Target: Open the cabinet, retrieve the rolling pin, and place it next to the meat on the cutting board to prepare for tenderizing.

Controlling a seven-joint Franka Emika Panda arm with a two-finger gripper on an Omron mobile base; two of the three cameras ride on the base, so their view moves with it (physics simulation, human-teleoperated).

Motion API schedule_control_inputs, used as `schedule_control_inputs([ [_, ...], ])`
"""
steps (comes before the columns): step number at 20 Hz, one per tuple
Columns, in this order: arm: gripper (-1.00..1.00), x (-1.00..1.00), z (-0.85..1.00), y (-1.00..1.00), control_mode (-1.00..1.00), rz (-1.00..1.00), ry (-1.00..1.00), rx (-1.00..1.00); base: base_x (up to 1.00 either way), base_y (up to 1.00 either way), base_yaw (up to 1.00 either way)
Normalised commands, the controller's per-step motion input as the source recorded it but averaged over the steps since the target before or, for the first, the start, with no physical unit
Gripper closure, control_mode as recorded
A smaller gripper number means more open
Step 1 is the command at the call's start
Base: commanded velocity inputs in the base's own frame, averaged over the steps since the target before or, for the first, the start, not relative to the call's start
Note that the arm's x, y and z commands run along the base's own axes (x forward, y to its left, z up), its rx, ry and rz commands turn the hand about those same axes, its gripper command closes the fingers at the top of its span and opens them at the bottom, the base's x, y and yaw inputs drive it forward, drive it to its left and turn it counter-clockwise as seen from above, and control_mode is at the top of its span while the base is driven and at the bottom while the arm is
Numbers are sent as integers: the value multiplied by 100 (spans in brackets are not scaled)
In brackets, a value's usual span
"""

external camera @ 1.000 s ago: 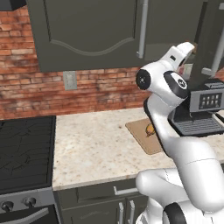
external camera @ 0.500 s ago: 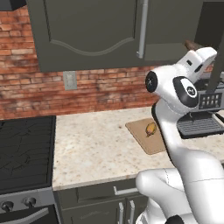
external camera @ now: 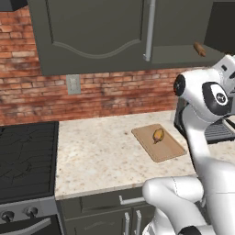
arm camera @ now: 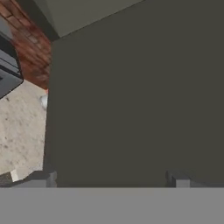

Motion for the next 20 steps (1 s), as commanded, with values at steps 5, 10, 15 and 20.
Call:
schedule_control_inputs([
  [5, -100, -1, 0, -78, -100, -11, 0, 0, 0, 0, 0],
  [10, -100, 0, -2, -76, -100, -5, 0, 0, 0, 0, 0],
  [15, -100, 4, -14, -63, -100, -2, 0, 0, 0, 0, 0],
  [20, -100, 6, -15, -44, -100, 0, 0, 0, 0, 0, 0],
])
